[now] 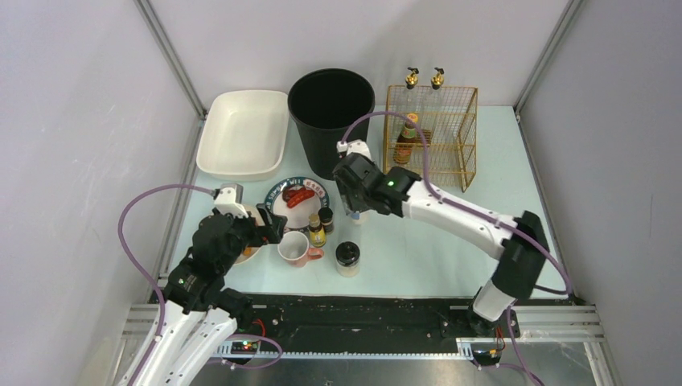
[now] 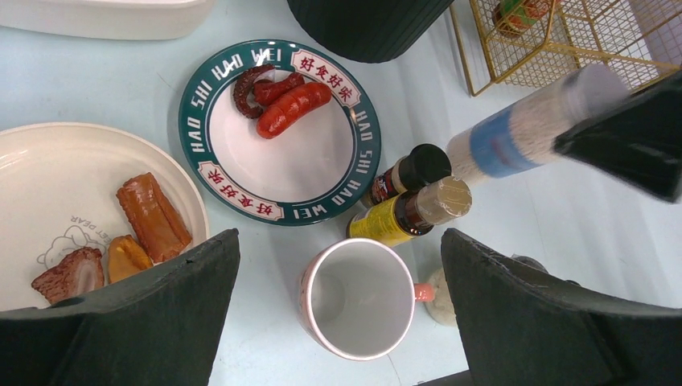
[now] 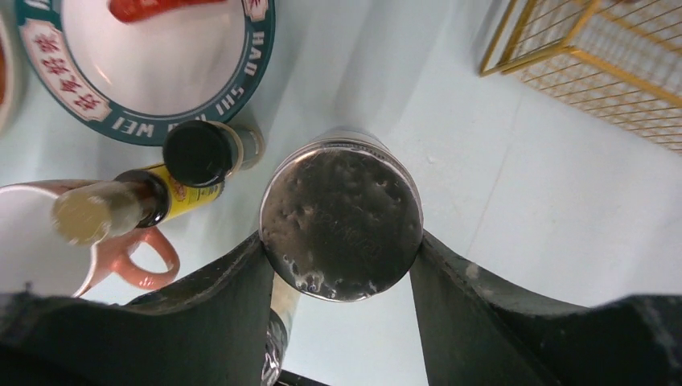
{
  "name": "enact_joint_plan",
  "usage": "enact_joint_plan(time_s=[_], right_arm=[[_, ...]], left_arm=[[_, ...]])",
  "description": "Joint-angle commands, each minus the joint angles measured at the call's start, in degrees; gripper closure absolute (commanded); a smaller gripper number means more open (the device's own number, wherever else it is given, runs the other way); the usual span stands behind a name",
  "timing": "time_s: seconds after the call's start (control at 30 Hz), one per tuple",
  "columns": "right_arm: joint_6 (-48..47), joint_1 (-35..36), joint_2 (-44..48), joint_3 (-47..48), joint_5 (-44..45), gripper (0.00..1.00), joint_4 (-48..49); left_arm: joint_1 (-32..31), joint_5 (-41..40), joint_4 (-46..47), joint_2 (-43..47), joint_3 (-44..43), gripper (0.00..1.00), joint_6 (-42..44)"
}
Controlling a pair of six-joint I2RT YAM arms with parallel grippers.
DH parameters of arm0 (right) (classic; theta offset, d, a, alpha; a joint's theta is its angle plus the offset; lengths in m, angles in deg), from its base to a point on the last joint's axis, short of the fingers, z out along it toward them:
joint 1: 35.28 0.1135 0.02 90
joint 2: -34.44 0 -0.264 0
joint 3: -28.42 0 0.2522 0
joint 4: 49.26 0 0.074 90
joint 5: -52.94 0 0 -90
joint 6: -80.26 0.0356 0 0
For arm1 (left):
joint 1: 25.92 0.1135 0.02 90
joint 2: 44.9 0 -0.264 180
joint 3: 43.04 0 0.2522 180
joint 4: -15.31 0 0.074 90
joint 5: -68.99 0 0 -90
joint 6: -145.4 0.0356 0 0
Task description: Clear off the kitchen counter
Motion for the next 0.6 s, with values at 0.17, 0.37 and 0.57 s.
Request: enact_joint_plan(time_s=[0.17,0.37,0.57], right_arm=[[-2.97,-2.02,17.45,0.79,6.96,0.77,-2.04],[-4.77,-8.55,23.18,1.28,7.17,0.82,-3.91],[-7.56,-17.65,24.89,2.55,5.23,0.84,-2.71]], left_arm=[[-0.43,0.25,0.80,0.12,-1.38,0.02,-0.70],[-0.79,-0.30,0.76,0.65,-1.29,0.02,-0.81],[-0.82,-0.19,0.74,0.13,-1.30,0.02,-0.85]])
